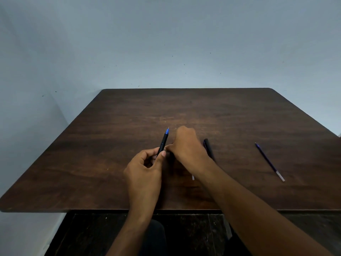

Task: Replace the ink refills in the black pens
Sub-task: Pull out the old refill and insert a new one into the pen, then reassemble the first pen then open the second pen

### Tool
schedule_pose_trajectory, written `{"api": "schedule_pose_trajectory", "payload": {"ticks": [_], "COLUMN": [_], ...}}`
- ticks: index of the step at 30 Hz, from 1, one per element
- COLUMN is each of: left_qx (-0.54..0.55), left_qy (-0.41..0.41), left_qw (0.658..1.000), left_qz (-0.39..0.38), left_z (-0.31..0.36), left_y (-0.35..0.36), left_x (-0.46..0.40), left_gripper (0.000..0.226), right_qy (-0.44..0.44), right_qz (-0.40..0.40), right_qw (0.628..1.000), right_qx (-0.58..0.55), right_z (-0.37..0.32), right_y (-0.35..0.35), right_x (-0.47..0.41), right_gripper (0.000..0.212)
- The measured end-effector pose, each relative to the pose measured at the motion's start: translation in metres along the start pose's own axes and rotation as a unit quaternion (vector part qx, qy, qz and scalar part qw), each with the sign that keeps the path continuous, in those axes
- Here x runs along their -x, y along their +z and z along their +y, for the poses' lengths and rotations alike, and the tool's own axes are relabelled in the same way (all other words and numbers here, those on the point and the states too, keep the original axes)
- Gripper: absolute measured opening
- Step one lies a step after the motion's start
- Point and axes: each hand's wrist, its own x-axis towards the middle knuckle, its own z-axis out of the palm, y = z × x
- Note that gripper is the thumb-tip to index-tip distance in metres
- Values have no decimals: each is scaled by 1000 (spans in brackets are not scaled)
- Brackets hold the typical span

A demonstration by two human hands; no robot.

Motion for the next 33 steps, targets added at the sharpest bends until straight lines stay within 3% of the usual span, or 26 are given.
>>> {"api": "schedule_pose_trajectory", "payload": {"ticks": [5, 10, 13, 20, 23, 33], "left_qx": [14, 16, 5, -19, -23, -32], "left_qy": [-3, -6, -9, -3, 2, 18], "left_qw": [1000, 1000, 1000, 999, 999, 998], "left_qz": [-9, -10, -17, -39, -45, -54], "left_z": [1, 0, 0, 3, 2, 4], "left_y": [0, 0, 2, 2, 2, 2], "left_x": [0, -1, -1, 1, 1, 2], "left_gripper": [14, 13, 11, 9, 11, 15], "right_qy": [7, -13, -34, -67, -89, -113], "right_qz": [20, 36, 37, 46, 34, -6], "right_qw": [1000, 988, 940, 800, 770, 786], "right_qx": [8, -152, -336, -595, -631, -607], "right_z": [-4, 14, 32, 55, 58, 57], "right_y": [11, -2, -8, -20, -21, -22], "right_x": [0, 15, 23, 25, 27, 29], "right_gripper": [21, 16, 36, 15, 12, 14]}}
